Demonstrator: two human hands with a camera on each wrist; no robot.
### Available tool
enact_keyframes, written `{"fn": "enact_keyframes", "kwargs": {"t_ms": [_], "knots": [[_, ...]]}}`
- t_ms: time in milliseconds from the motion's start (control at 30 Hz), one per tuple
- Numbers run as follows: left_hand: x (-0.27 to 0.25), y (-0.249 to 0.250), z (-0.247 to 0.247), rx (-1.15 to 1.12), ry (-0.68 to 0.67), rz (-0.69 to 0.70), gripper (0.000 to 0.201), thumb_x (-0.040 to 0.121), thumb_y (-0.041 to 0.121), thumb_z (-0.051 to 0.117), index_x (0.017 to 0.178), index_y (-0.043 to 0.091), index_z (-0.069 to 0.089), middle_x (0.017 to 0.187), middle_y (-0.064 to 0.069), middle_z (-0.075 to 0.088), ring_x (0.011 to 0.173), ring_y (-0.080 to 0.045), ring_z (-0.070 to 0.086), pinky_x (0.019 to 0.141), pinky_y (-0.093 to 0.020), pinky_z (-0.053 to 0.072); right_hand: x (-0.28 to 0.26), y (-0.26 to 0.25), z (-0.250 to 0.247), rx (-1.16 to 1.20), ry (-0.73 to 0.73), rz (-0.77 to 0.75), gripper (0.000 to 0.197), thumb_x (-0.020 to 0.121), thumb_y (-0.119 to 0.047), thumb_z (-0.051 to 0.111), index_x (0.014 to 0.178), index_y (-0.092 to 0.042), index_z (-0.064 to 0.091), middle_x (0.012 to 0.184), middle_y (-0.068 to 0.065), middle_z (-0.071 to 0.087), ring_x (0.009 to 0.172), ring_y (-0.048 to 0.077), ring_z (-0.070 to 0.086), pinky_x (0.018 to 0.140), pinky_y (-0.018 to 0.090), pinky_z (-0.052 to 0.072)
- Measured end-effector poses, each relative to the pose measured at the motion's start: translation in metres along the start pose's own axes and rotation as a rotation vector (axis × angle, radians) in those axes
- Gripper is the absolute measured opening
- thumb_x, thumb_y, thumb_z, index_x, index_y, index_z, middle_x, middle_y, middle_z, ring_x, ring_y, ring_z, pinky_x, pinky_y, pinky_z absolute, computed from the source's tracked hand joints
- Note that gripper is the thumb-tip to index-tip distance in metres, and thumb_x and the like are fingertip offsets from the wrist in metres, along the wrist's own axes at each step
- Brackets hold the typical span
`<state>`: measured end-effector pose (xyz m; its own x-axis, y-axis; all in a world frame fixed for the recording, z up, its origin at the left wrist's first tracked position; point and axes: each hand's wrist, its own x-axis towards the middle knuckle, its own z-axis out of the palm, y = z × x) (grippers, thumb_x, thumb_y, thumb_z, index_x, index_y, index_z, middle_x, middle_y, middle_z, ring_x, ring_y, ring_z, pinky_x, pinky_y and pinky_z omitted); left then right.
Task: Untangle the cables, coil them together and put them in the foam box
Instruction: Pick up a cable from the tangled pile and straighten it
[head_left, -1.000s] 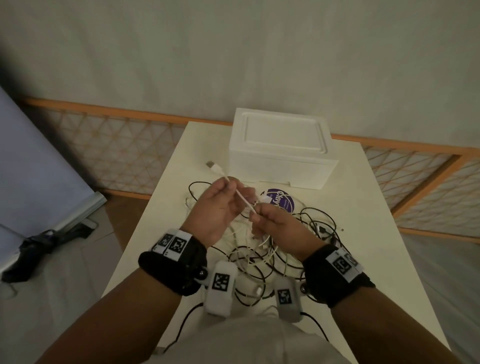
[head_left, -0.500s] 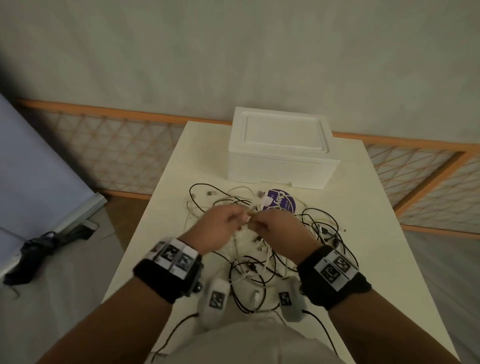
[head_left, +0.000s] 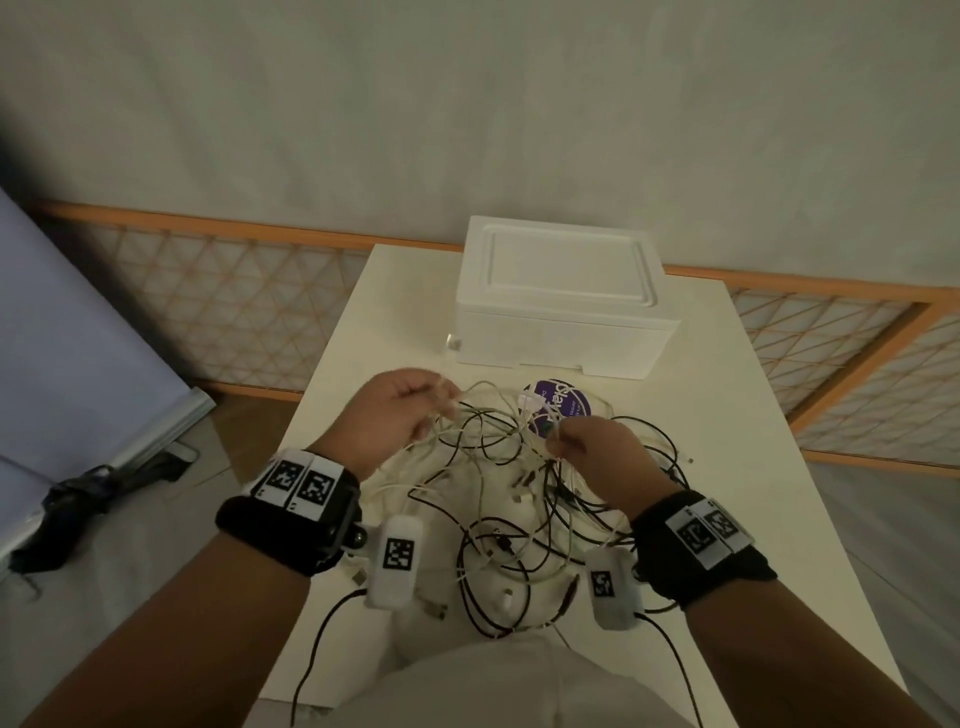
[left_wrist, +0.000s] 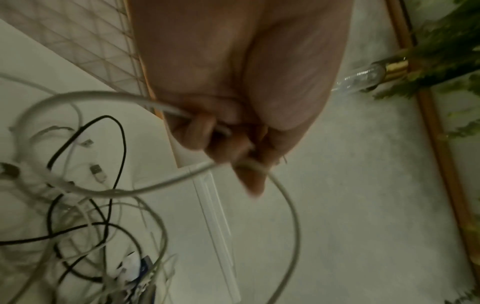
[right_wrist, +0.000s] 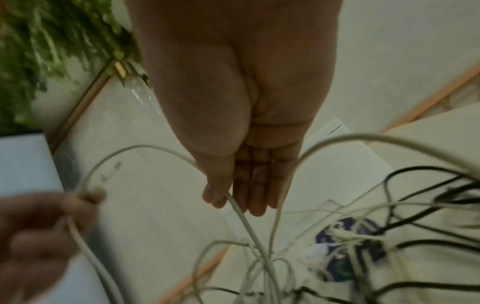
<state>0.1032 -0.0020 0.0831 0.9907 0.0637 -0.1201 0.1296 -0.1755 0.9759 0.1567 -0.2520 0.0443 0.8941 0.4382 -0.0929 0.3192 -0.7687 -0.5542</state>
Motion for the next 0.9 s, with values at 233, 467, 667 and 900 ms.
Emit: {"fn": "enact_keyframes", "kwargs": {"t_ms": [233, 467, 667, 900], "knots": [[0.003, -0.006, 0.048, 0.274, -0.190, 0.016, 0.018, 0.087, 0.013, 0.067, 0.072, 0.024, 0.070, 0.053, 0.011, 0.059, 0.045, -0.003, 0.052, 0.049, -0.015, 0.038, -0.005, -0.060, -0.030, 0.457, 0.178, -0.118, 0.006, 0.086, -0.013, 0.066, 0.084, -0.017, 0.069, 0.074, -0.001, 0.070, 0.065, 0.003, 0.062, 0.065, 0.012, 0.048], [0.019, 0.004, 0.050, 0.450, -0.215, 0.162, 0.004, 0.084, 0.023, 0.071, 0.085, 0.019, 0.074, 0.075, 0.010, 0.069, 0.067, 0.005, 0.059, 0.062, -0.010, 0.041, -0.009, -0.065, -0.030, 0.738, 0.308, -0.106, 0.016, 0.086, -0.005, 0.065, 0.083, -0.020, 0.068, 0.071, -0.004, 0.068, 0.066, 0.003, 0.066, 0.065, 0.013, 0.050], [0.030, 0.006, 0.048, 0.401, -0.081, 0.123, 0.014, 0.083, 0.022, 0.072, 0.070, 0.025, 0.069, 0.068, 0.006, 0.068, 0.067, -0.013, 0.064, 0.066, -0.028, 0.047, -0.001, -0.059, -0.023, 0.808, 0.420, -0.096, 0.030, 0.082, -0.002, 0.069, 0.096, -0.023, 0.052, 0.095, -0.001, 0.065, 0.078, 0.016, 0.068, 0.070, 0.034, 0.056], [0.025, 0.050, 0.055, -0.121, 0.054, 0.205, 0.006, 0.084, 0.010, 0.070, 0.083, 0.015, 0.073, 0.086, -0.007, 0.072, 0.042, 0.000, 0.047, 0.042, -0.012, 0.034, 0.016, -0.049, 0.005, 0.266, 0.025, -0.106, 0.008, 0.087, -0.021, 0.065, 0.095, -0.018, 0.066, 0.078, -0.013, 0.064, 0.071, -0.005, 0.057, 0.073, 0.021, 0.044]]}}
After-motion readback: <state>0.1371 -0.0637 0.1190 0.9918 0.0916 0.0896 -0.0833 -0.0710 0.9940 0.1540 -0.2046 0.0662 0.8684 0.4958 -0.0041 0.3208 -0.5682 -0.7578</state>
